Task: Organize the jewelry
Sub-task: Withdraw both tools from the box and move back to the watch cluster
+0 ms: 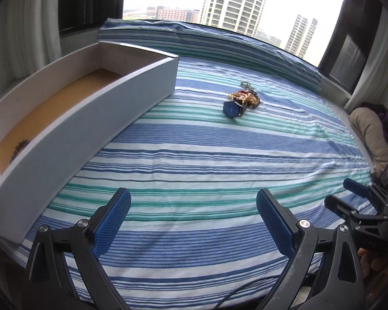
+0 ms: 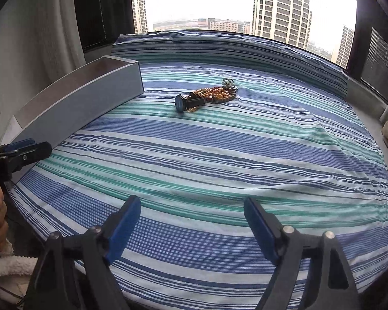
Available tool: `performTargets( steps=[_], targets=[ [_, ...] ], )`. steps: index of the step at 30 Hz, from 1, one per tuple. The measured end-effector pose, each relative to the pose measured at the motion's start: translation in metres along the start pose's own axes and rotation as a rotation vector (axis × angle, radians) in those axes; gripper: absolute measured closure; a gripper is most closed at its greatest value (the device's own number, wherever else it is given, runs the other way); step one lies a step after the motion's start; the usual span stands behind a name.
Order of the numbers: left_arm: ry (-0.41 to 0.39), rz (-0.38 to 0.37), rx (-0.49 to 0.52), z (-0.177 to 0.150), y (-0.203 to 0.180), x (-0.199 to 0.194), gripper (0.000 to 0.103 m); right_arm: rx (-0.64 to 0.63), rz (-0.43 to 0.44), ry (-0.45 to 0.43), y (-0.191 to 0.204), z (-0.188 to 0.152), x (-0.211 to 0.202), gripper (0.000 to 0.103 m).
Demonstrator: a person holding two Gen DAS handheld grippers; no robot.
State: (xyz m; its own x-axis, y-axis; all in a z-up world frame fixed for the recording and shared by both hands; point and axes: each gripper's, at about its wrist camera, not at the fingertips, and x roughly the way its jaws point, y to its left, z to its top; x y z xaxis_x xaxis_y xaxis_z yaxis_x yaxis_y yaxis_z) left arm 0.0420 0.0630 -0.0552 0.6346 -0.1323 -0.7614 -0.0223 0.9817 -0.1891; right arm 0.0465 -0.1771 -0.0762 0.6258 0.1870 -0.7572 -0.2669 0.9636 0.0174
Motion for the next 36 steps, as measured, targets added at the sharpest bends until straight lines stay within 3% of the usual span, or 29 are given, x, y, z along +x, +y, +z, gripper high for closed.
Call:
performTargets(
  steps=[6, 9, 19, 36],
  targets=[
    [0.106, -0.039, -0.092, -0.003, 0.013, 0.017, 0.005, 0.011, -0.024, -0.008, -0.008, 0.004, 0.002, 0.019],
    [0.141, -0.012, -0.103, -0.003, 0.017, 0.023, 0.005, 0.014, -0.026, 0.0, -0.011, 0.003, 0.004, 0.019],
    [0.067, 0.071, 0.048, 0.007, 0.0, 0.012, 0.004, 0.015, 0.012, -0.027, -0.009, 0.013, -0.002, 0.018],
    [0.073, 0.046, 0.106, 0.003, -0.01, 0.012, 0.004, -0.003, 0.013, 0.035, 0.004, 0.009, 0.003, 0.018]
  ],
)
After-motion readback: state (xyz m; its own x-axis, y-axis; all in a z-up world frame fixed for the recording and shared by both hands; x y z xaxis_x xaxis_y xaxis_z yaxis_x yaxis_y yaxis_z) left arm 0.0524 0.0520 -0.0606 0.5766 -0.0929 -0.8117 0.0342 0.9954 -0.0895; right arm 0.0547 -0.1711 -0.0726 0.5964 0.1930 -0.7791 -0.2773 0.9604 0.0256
